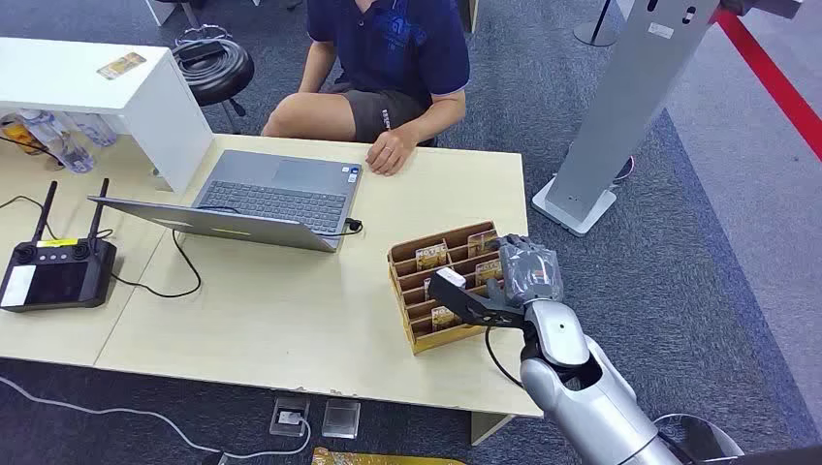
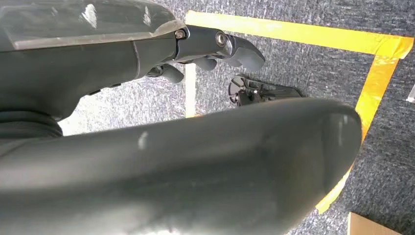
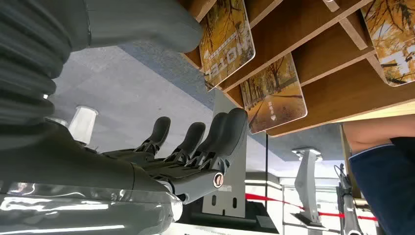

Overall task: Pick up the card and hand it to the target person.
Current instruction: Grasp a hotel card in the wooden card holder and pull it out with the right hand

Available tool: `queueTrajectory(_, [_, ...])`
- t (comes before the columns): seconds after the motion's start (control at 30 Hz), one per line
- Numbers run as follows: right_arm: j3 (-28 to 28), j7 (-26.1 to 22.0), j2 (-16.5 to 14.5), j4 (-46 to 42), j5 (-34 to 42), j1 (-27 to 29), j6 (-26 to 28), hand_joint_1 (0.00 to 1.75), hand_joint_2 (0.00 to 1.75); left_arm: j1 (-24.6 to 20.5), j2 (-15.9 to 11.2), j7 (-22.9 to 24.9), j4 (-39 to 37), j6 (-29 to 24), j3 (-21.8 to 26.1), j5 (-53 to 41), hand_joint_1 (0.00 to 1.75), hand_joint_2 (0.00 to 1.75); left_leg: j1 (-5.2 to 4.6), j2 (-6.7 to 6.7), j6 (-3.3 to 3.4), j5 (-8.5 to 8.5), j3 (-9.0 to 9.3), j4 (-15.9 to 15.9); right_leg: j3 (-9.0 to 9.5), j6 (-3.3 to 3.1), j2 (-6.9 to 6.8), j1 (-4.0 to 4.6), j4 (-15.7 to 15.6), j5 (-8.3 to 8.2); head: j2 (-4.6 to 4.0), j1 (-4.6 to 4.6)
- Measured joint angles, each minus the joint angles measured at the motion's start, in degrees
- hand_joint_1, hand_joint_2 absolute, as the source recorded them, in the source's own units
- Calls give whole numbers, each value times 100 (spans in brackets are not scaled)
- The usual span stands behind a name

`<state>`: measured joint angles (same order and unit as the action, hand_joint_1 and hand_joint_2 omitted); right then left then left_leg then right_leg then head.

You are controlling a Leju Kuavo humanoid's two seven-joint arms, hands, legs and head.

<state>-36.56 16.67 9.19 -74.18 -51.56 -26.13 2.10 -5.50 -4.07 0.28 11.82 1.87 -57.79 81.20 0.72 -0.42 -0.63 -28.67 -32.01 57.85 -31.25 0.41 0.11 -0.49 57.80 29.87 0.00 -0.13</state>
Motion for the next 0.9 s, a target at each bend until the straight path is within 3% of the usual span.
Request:
queueTrajectory(0.47, [-90, -24, -91, 297, 54, -85, 58, 92, 175, -1, 4, -8, 0, 54, -2, -9, 0, 0, 0, 0, 0, 0, 1, 0, 0, 0, 0, 0, 0, 0, 0, 4])
queueTrajectory(0.9, [-93, 6, -90, 399, 48, -85, 65, 93, 175, 0, 7, 3, 0, 52, -4, -21, 0, 0, 0, 0, 0, 0, 2, 0, 0, 0, 0, 0, 0, 0, 0, 2])
